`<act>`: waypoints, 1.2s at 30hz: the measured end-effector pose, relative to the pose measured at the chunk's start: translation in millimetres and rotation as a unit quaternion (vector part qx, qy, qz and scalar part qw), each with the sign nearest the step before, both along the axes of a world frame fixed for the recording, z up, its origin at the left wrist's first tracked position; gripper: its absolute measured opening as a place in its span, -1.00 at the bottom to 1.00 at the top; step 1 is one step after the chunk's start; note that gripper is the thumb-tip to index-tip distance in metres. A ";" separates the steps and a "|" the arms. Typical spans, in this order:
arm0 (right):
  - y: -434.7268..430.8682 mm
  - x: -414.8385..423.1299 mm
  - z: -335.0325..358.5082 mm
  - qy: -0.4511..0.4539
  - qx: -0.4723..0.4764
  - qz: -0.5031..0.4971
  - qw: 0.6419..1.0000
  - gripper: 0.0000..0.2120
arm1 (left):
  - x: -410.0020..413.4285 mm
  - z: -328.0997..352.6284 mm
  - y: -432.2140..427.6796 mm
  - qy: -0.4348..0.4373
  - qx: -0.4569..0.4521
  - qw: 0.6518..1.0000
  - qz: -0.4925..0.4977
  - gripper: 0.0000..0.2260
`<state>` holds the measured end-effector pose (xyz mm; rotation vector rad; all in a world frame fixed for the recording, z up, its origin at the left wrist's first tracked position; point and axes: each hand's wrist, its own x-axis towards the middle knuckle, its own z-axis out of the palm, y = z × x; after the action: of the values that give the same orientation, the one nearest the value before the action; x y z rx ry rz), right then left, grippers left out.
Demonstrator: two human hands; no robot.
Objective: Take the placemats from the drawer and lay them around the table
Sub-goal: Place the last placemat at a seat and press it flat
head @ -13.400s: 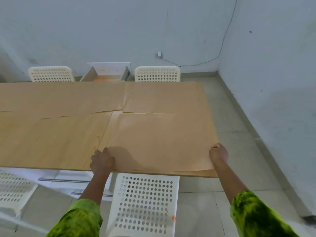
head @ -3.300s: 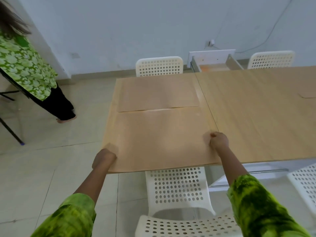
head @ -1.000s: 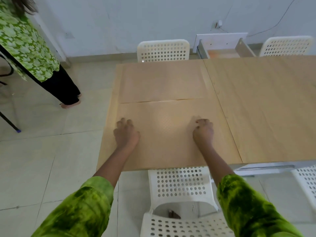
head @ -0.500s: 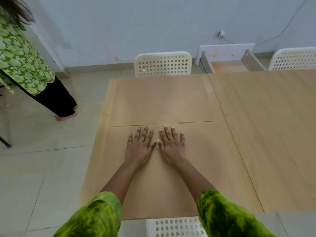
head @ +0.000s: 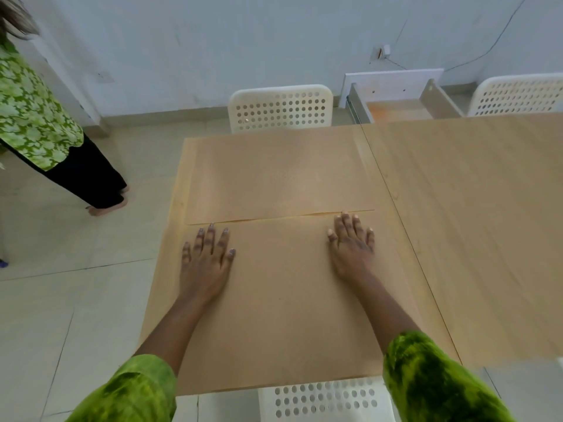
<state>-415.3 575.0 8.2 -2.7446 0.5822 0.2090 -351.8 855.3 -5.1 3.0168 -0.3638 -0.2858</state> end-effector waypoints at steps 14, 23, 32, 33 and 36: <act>76.6 -70.8 16.4 0.000 0.024 0.085 0.996 -0.40 | -93.6 17.3 -43.4 0.003 -0.054 0.993 -0.100 -0.27; 82.3 -103.3 -3.6 -0.058 0.030 0.068 0.996 -0.25 | -134.7 -0.2 -32.0 -0.007 0.000 0.996 -0.091 -0.35; 38.3 -111.3 0.2 -0.058 0.014 0.030 0.998 -0.47 | -121.6 -5.9 12.3 -0.041 -0.016 0.999 -0.028 -0.20; 36.0 -111.3 0.7 -0.057 0.010 0.031 0.998 -0.47 | -120.3 -6.4 15.1 -0.042 -0.017 0.999 -0.025 -0.19; 34.4 -110.2 0.4 -0.054 0.001 0.032 0.998 -0.48 | -118.3 -4.9 16.8 -0.036 -0.019 0.999 -0.020 -0.19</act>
<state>-525.5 609.4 8.6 -2.7544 0.4658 0.0763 -470.2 872.1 -10.0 2.9906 -0.4319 -0.1710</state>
